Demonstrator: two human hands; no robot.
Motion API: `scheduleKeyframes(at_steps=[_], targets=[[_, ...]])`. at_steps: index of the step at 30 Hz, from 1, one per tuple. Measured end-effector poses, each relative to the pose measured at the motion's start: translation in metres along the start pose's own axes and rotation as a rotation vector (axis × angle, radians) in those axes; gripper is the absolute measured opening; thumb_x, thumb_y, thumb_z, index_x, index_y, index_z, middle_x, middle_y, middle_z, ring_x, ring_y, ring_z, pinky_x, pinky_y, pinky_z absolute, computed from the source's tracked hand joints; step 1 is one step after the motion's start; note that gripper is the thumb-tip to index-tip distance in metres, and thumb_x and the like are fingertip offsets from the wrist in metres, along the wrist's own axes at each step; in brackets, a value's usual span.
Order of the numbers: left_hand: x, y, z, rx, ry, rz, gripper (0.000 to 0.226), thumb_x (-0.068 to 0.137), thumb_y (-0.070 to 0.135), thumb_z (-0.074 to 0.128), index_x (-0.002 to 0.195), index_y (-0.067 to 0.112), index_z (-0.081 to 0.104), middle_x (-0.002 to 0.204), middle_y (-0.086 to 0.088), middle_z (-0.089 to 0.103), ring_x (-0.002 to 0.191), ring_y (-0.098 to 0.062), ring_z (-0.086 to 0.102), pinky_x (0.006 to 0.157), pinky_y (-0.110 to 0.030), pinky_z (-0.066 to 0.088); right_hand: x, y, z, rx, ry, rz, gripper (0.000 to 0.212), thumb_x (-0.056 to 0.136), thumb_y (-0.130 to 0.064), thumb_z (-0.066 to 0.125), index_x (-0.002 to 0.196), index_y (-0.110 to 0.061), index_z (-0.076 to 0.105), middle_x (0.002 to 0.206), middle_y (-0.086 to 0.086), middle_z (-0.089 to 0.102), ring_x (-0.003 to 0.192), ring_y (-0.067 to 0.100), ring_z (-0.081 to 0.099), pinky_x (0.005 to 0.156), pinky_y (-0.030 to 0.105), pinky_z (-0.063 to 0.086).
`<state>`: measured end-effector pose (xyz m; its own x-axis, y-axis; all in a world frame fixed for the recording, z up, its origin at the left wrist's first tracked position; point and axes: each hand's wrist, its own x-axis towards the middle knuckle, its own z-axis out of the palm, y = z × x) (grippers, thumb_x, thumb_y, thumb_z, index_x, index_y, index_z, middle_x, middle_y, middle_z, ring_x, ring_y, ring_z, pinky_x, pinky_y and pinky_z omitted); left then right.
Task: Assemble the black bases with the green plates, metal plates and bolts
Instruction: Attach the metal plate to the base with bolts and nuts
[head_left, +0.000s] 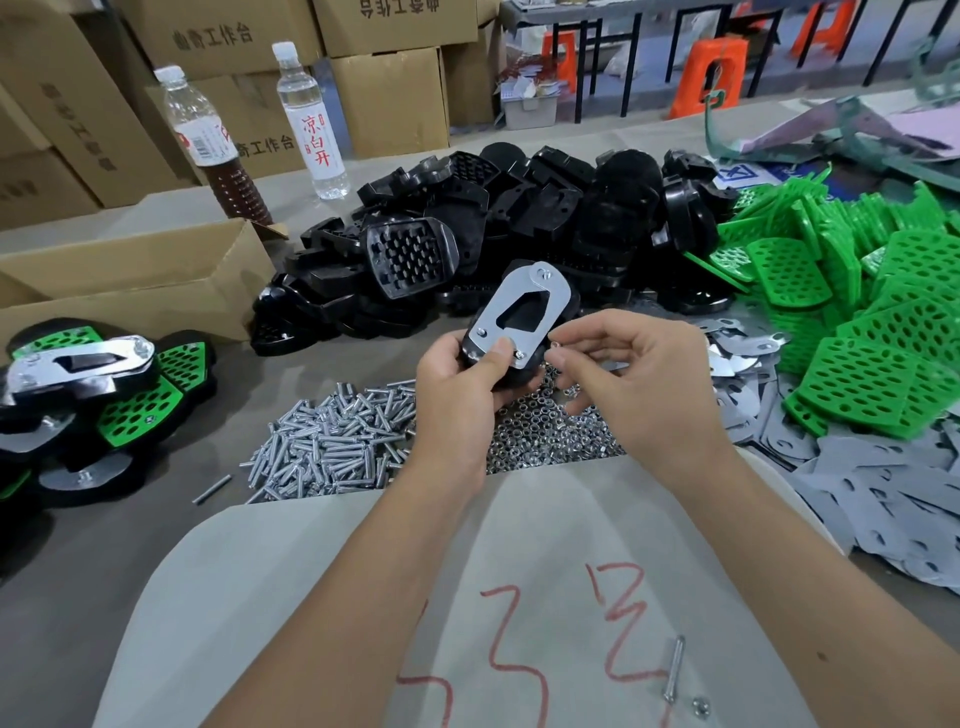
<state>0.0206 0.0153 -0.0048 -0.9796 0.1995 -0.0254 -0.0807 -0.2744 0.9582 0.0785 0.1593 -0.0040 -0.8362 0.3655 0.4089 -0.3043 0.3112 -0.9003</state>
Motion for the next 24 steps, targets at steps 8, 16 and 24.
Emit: scheduleKeyframes(at_steps=[8,16,24], targets=[[-0.0049,0.002,-0.0014,-0.021,-0.047,0.012,0.01,0.096,0.002,0.069,0.103,-0.002,0.062,0.102,-0.022,0.076,0.087,-0.029,0.078,0.074,-0.034,0.062,0.0005,-0.0012,0.0041,-0.134,-0.017,-0.193,0.017,0.082,-0.011,0.088,0.088,-0.026,0.082,0.087,-0.009,0.067,0.076,0.024,0.066,0.067,0.045,0.058],[-0.0057,0.0025,0.0013,-0.011,-0.077,0.016,0.011,0.098,0.001,0.067,0.108,0.0,0.064,0.103,-0.019,0.077,0.091,-0.027,0.076,0.075,-0.033,0.062,0.0004,-0.0021,0.0052,-0.144,0.009,-0.211,0.016,0.082,-0.008,0.087,0.09,-0.022,0.084,0.083,-0.005,0.069,0.076,0.019,0.068,0.071,0.038,0.057],[-0.0065,0.0034,0.0032,-0.011,-0.082,0.006,0.013,0.1,-0.001,0.063,0.112,0.002,0.06,0.109,-0.02,0.075,0.092,-0.023,0.074,0.076,-0.032,0.062,-0.0007,-0.0043,0.0043,-0.278,0.01,-0.28,0.013,0.081,-0.003,0.086,0.088,-0.014,0.084,0.081,-0.003,0.069,0.074,0.013,0.066,0.071,0.019,0.05]])
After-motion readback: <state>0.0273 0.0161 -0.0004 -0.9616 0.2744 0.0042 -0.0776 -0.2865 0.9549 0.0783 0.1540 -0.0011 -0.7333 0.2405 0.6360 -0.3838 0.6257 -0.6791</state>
